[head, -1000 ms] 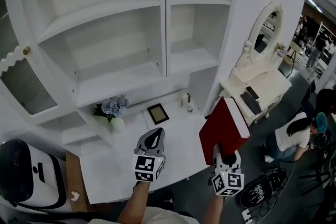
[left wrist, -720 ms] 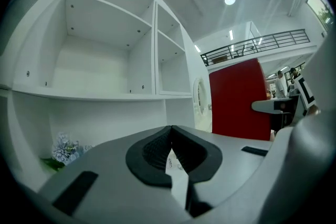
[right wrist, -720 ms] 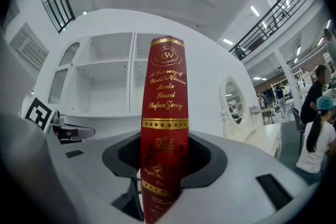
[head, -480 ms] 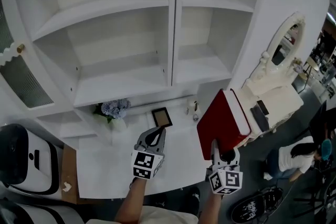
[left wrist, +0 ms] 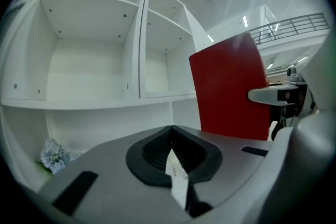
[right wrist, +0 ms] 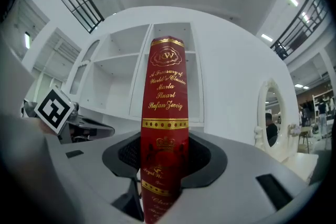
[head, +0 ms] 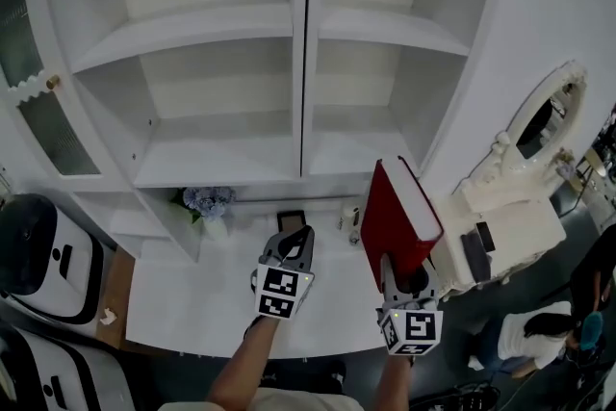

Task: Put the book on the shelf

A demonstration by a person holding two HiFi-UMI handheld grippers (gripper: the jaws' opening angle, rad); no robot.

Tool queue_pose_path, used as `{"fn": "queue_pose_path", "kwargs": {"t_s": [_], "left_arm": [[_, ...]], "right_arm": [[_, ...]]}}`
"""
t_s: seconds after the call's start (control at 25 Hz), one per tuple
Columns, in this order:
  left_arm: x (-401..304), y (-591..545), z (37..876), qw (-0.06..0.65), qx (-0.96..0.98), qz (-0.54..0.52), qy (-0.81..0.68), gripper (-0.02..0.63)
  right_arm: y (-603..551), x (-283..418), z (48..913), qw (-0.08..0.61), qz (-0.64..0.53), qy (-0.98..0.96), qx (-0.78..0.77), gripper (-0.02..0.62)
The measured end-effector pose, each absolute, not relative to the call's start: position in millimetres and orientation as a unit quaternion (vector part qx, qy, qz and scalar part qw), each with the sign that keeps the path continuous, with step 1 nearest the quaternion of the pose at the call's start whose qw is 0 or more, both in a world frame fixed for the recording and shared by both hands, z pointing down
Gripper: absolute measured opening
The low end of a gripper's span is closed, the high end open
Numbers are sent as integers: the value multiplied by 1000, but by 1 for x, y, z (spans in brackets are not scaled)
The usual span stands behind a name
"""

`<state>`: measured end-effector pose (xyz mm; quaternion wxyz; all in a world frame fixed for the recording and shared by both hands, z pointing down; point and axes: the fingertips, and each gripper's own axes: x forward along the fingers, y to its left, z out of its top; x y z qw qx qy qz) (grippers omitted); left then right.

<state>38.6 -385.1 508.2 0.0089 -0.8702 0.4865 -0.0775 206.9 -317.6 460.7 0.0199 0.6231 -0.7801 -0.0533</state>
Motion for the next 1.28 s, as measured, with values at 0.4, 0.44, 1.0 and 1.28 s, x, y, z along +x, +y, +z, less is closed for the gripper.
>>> {"fn": "queue_pose_path", "kwargs": {"t_s": [0.4, 0.44, 1.0, 1.28], "left_arm": [[84, -392, 448, 48, -878, -58, 473, 15], [87, -390, 444, 54, -879, -58, 470, 15], [98, -396, 364, 112, -884, -34, 453, 15], [99, -410, 341, 132, -880, -41, 454, 15]], "right_arm": [[-333, 202, 408, 18, -97, -791, 604, 207], [-332, 200, 403, 18, -103, -791, 603, 208], [-328, 190, 302, 9, -224, -777, 589, 207], [-357, 176, 288, 52, -263, -769, 581, 207]]}}
